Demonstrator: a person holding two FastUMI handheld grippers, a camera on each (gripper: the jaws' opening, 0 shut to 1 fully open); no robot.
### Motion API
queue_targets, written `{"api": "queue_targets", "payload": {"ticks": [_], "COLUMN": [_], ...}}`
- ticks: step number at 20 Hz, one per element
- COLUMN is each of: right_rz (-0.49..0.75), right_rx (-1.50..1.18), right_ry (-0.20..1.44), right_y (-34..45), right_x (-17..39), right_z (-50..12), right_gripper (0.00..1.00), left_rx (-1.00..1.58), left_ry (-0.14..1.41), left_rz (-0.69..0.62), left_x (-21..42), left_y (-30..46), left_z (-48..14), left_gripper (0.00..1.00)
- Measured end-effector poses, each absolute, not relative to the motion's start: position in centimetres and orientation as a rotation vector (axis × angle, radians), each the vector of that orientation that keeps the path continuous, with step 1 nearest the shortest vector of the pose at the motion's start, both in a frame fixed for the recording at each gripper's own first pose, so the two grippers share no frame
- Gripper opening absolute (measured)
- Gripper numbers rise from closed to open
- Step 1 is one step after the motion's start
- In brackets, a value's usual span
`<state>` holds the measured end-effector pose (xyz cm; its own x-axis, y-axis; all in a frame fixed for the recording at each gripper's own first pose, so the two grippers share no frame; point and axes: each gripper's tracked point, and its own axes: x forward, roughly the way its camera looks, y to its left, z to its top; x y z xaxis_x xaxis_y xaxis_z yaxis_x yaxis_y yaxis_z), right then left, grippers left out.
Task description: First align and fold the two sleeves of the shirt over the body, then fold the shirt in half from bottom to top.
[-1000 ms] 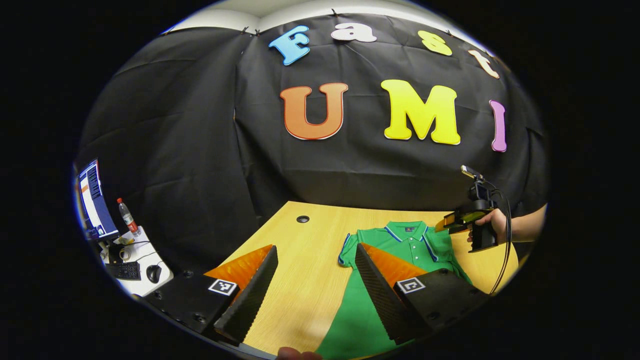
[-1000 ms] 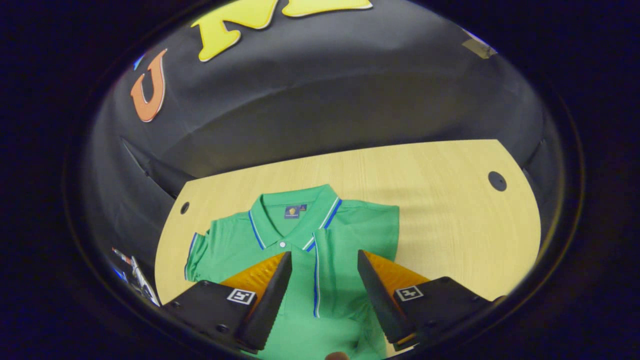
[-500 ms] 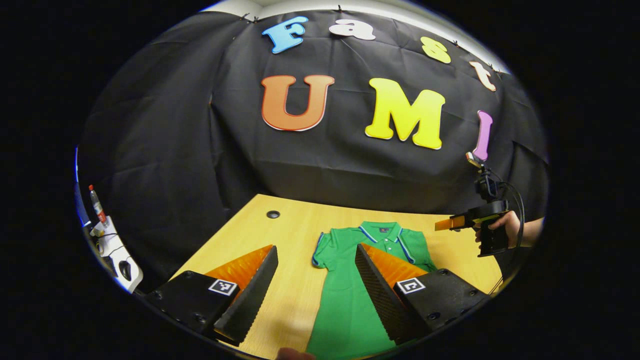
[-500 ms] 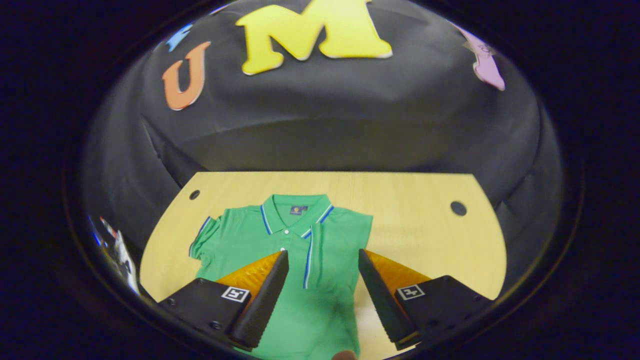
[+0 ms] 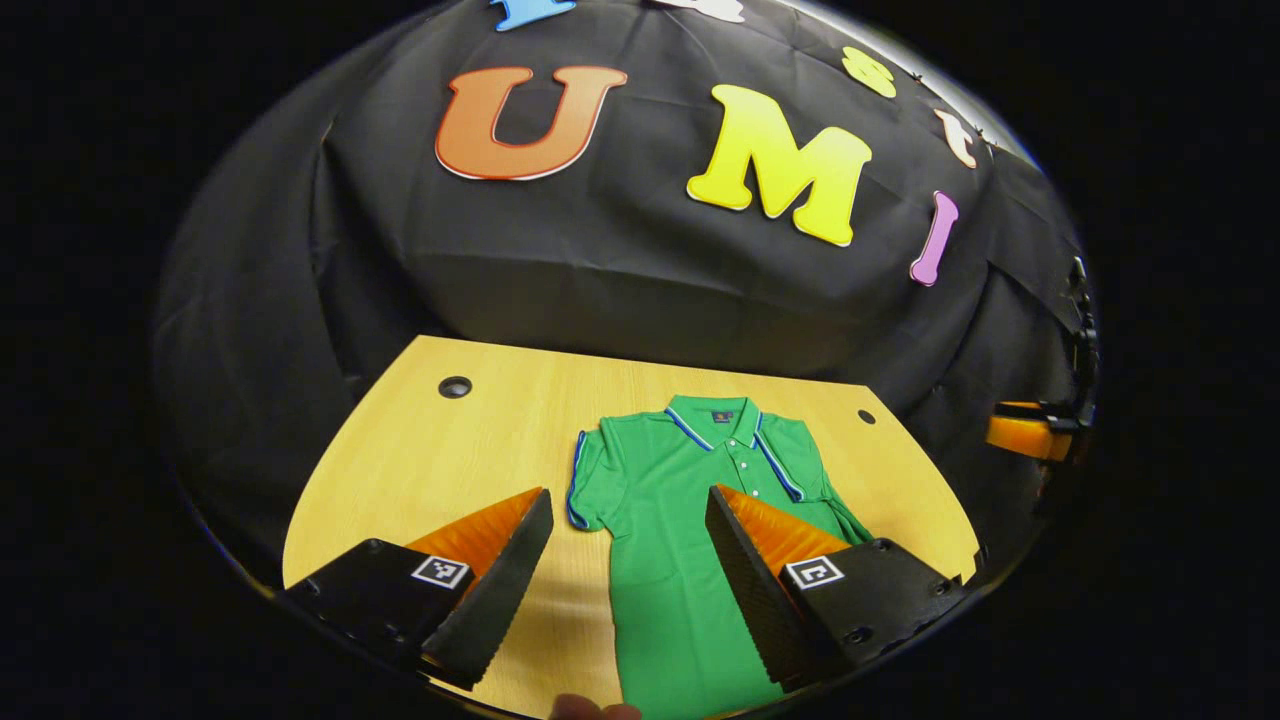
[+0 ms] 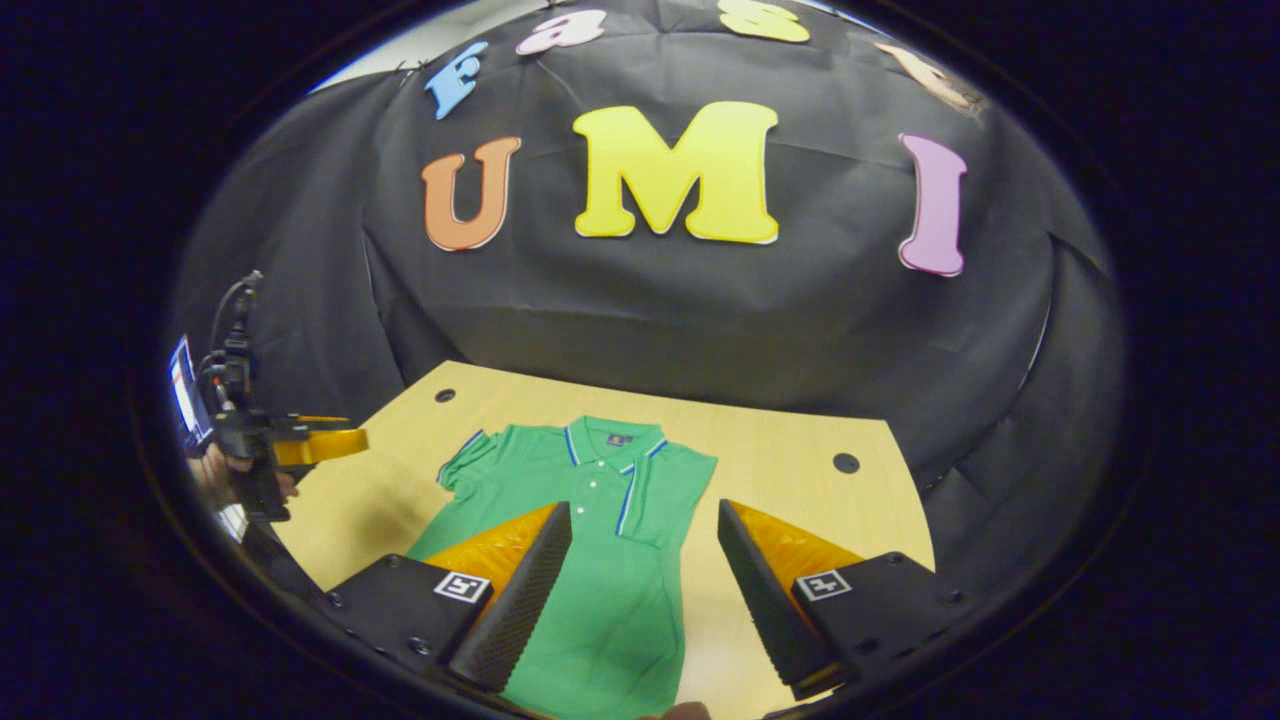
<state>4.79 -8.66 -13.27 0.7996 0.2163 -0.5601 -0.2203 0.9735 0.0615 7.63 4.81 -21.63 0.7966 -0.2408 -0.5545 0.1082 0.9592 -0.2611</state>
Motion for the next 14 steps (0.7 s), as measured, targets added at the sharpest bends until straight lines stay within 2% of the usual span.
{"api": "queue_targets", "payload": {"ticks": [7, 13, 14], "right_rz": [0.171, 0.131, 0.124], "right_rx": [0.043, 0.059, 0.062], "right_ry": [0.602, 0.612, 0.617], "right_y": [-11.5, -13.3, -13.4], "right_x": [-0.1, -2.1, -2.4], "right_z": [-12.0, -12.0, -12.2], "right_gripper": [0.93, 0.95, 0.93], "left_rx": [-0.372, -0.314, -0.294], "left_ry": [0.871, 1.017, 1.053], "left_rz": [-0.297, -0.335, -0.340], "left_x": [12.2, 16.2, 16.6], "left_y": [4.9, 4.9, 5.0], "left_z": [-27.0, -31.6, -32.7], "left_gripper": [0.98, 0.98, 0.98]}}
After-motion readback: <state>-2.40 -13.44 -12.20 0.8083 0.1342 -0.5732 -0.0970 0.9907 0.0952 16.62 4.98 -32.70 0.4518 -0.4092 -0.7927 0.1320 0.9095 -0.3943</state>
